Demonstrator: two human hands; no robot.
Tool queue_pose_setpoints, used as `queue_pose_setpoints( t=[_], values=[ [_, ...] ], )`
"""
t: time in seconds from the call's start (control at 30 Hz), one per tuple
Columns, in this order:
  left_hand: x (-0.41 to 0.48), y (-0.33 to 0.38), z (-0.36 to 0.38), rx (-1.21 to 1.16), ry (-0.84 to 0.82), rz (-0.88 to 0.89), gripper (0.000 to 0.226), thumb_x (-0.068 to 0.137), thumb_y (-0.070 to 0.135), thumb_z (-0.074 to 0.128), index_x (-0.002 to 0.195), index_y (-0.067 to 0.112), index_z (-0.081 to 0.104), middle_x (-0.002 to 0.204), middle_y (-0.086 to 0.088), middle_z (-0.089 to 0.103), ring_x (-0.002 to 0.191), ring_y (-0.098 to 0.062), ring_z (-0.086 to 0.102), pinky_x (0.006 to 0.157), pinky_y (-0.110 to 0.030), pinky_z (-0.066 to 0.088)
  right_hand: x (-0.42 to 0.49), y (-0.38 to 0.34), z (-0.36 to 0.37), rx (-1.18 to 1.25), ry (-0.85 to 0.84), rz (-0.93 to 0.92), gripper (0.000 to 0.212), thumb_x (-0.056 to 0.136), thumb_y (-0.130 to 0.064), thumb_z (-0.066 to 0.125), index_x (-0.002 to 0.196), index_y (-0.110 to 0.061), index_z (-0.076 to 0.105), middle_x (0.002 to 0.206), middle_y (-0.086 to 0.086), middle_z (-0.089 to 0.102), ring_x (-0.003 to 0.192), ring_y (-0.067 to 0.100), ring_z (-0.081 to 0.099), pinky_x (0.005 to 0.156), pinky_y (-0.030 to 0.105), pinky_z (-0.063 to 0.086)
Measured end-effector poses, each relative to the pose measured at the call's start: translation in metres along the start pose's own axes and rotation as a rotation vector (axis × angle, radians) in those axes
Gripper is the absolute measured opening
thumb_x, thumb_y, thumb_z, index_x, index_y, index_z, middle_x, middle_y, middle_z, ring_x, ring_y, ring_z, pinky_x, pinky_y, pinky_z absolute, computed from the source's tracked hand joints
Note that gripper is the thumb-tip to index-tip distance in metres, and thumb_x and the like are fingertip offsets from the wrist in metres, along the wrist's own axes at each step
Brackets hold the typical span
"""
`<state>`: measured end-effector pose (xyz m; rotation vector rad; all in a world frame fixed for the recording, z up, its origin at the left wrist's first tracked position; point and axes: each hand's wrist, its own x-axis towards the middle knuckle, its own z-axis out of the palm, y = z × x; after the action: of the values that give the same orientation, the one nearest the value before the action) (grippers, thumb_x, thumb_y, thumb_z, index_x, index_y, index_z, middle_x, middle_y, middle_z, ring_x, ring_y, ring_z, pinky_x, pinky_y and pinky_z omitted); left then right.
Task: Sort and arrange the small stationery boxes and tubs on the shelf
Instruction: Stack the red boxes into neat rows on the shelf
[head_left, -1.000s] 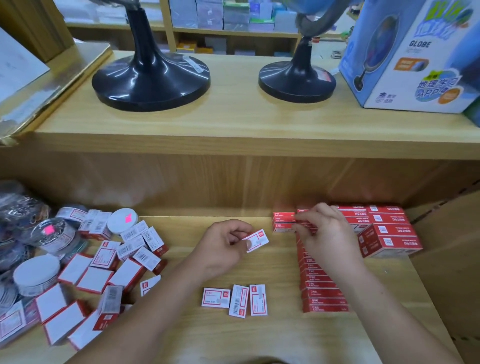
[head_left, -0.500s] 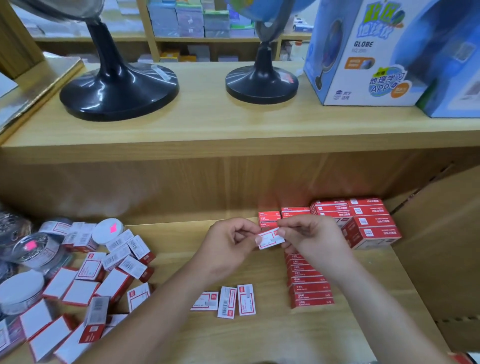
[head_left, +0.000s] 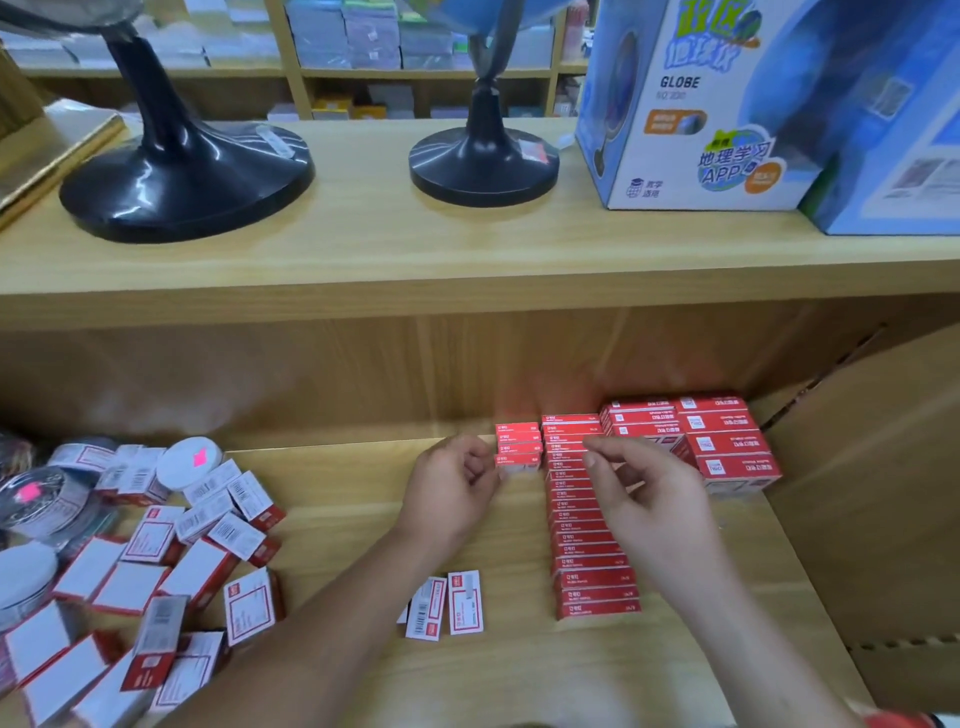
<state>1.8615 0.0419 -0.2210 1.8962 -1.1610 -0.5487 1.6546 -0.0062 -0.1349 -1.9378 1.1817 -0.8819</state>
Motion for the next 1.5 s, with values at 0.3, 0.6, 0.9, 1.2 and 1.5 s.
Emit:
queue_pose_setpoints(
  t=[0.3, 0.6, 0.9, 1.2, 1.5],
  values=[
    [0.003, 0.005, 0.006, 0.302, -0.052, 0.130, 0.046, 0.088, 0.027, 0.073, 0.054, 0.028, 0.042, 0.062, 0.003, 0.042, 0.065, -0.024, 0.055, 0.056, -0.031, 0.031, -0.012, 0.002, 0.004, -0.020, -0.001, -0.099, 0.017, 0.089, -0.010, 0.072, 0.097, -0.023, 0.077, 0.089, -0.020, 0.068, 0.082, 0.004, 0.065, 0.073, 0.022, 0.052],
    [-0.055, -0.015, -0.089, 0.234, -0.194, 0.101, 0.024, 0.084, 0.019, 0.070, 0.107, 0.021, 0.077, 0.098, 0.010, 0.064, 0.088, -0.006, 0.063, 0.080, -0.016, 0.048, -0.063, -0.013, 0.071, -0.259, -0.588, -0.028, 0.032, 0.085, -0.030, 0.066, 0.116, -0.034, 0.066, 0.106, -0.013, 0.058, 0.099, 0.008, 0.061, 0.087, 0.029, 0.051],
    [-0.114, -0.041, -0.093, 0.285, -0.235, 0.179, 0.059, 0.074, 0.065, 0.074, 0.124, 0.033, 0.069, 0.126, 0.012, 0.055, 0.114, -0.013, 0.050, 0.101, -0.032, 0.044, -0.074, -0.021, 0.088, -0.402, -0.678, 0.066, 0.034, 0.091, -0.032, 0.068, 0.124, -0.031, 0.058, 0.113, -0.009, 0.039, 0.105, 0.017, 0.057, 0.091, 0.032, 0.046],
    [-0.115, -0.054, -0.113, 0.255, -0.254, 0.109, 0.020, 0.077, 0.038, 0.081, 0.094, 0.030, 0.074, 0.117, 0.017, 0.054, 0.108, 0.004, 0.053, 0.090, -0.013, 0.041, -0.041, -0.016, 0.073, -0.144, -0.378, 0.138, 0.033, 0.080, -0.005, 0.077, 0.092, -0.032, 0.062, 0.070, -0.007, 0.066, 0.062, 0.000, 0.059, 0.059, 0.018, 0.045],
    [-0.076, -0.038, -0.101, 0.314, -0.069, -0.048, 0.032, 0.070, 0.046, 0.085, 0.081, 0.032, 0.057, 0.073, 0.021, 0.066, 0.071, 0.001, 0.061, 0.057, -0.025, 0.047, 0.009, -0.009, 0.065, -0.559, -0.244, -0.235, 0.020, 0.075, -0.034, 0.084, 0.093, -0.034, 0.074, 0.089, -0.012, 0.064, 0.091, 0.021, 0.055, 0.078, 0.037, 0.047]
  ],
)
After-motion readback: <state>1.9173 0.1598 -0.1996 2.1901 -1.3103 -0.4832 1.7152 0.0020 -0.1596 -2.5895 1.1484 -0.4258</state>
